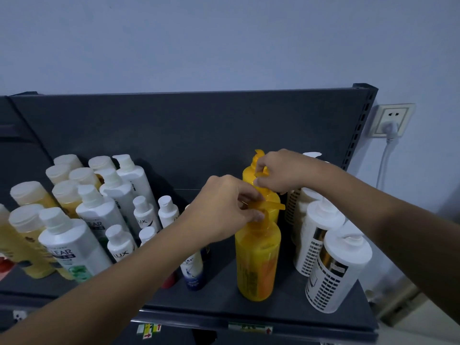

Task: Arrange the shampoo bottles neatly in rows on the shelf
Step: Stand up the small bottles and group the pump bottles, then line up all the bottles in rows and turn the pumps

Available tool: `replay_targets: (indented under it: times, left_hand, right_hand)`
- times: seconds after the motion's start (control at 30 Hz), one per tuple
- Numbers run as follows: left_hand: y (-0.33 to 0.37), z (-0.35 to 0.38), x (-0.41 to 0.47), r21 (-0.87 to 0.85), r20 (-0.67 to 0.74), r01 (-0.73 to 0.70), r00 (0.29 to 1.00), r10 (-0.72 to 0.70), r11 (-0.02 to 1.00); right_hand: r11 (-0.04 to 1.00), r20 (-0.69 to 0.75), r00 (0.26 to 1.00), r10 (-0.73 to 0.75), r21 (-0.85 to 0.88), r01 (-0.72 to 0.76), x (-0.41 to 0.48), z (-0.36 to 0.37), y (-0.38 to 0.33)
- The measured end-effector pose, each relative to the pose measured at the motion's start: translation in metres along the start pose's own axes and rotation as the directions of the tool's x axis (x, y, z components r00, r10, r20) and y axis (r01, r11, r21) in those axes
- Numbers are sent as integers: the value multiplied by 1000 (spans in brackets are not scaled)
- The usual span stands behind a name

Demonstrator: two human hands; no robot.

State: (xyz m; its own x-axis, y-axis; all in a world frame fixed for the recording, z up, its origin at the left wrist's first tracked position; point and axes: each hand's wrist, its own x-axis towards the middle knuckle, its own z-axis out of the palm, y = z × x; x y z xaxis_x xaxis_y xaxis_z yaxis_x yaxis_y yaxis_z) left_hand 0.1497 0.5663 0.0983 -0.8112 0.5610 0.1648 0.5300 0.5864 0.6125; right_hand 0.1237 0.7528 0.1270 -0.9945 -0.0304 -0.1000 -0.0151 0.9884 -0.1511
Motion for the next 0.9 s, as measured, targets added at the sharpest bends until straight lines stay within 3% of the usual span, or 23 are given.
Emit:
replay_targets:
  times: [0.1, 0.23, 0.4, 0.57, 0.9]
  left_hand:
    - [-13, -8, -6, 14, -4, -54, 999, 54, 998]
    - [-35, -45, -18, 179, -50, -114, 991, 125, 977]
    - [-82, -125, -42, 271, -147, -93, 980, 137, 958]
    - [-163, -209, -74, 318, -178, -2, 982, 62, 948]
    - [-305, -316, -141, 341, -99, -11, 994, 47, 940]
  right_hand:
    - [975, -138, 990, 17, -219, -47, -4, -1, -13]
    - [987, -285, 957, -60, -162, 13, -11, -10, -47]
    - [988, -254, 955, -156, -28, 154, -13, -17, -119]
    - [963, -262, 933, -247, 44, 267, 4, -9, -222]
    - [952, -254, 931, -262, 87, 292, 52, 33, -397]
